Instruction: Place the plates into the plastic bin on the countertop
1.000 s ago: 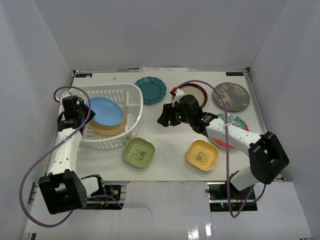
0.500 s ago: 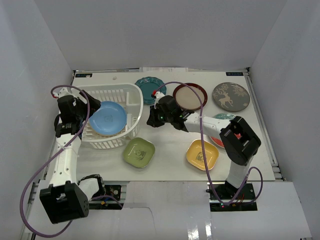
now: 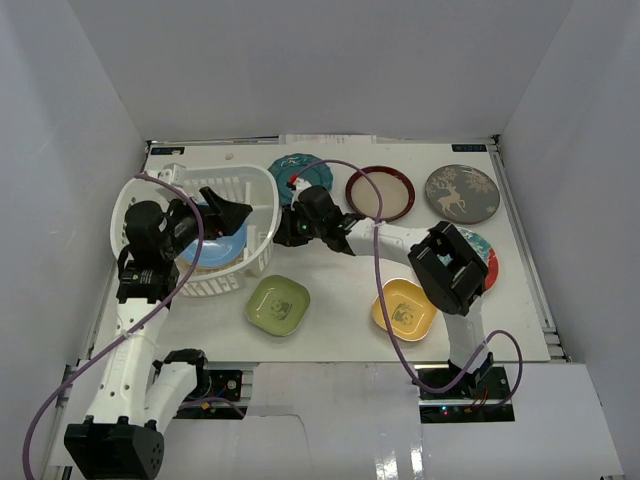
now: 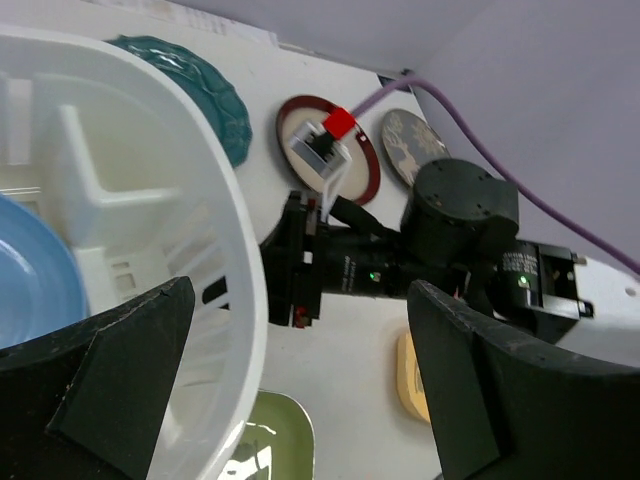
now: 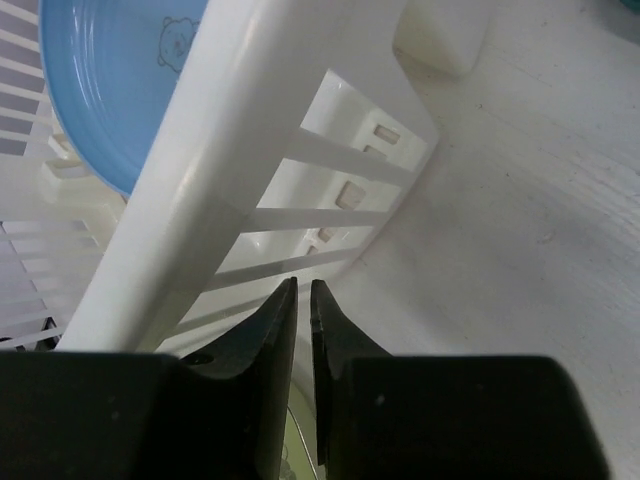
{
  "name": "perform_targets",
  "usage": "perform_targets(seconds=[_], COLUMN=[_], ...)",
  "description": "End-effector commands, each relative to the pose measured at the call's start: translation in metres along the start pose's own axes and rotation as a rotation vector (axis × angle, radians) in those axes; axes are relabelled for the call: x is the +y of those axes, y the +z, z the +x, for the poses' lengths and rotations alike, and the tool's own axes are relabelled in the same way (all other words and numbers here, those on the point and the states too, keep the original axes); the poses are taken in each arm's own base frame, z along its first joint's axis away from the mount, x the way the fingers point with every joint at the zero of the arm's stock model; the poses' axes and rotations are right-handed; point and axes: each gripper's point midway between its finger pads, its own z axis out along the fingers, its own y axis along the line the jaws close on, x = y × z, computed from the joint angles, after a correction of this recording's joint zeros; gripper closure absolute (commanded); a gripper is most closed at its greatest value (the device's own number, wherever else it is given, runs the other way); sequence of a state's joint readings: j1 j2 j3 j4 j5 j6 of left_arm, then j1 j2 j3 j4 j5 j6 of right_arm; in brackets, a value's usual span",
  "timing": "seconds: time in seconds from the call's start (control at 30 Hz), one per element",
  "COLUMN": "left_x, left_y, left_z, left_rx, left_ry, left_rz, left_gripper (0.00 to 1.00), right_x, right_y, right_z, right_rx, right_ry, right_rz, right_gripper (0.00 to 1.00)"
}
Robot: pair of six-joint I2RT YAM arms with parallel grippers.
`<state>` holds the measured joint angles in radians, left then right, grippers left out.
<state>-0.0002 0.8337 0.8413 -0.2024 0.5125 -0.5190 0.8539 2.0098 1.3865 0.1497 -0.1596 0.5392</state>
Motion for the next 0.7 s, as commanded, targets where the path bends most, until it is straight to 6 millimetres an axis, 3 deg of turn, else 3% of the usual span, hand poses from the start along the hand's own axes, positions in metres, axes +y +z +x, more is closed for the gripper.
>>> perform_targets(seconds=[0.0,0.2,0.37,0.4,0.67], left_x=[-0.025,-0.054,-0.076,-0.076,-0.086], left_y=[-0.001,-0.002,-0.002,-0.003,-0.010], left_z=[0.014,0.025,0.043,0.047,0.063], left_rx=[0.040,0.058,0.079,0.088,0.121], left_ry=[0.081,0.116,0.170,0.175,0.188], left_rz=[0.110,0.239,0.374,0.385,0.436], left_gripper=[0.02,0.02,0.02,0.02,0.02], right_x=[0.010,-0.046,-0.072,-0.079,-0.123], right_y=[-0.013,-0.059,-0.090,-0.092,-0.084], right_z=[-0.030,-0.028,-0.038,-0.032,-0.038], right_rx=[-0.094,-0.159,-0.231,-0.226,-0.377], right_ry=[-0.006,0.013,0.093,0.121,0.371], right_rz=[0.005,0.188,0.220,0.223,0.283], right_gripper=[0.83,0.62,0.50,0.49,0.37])
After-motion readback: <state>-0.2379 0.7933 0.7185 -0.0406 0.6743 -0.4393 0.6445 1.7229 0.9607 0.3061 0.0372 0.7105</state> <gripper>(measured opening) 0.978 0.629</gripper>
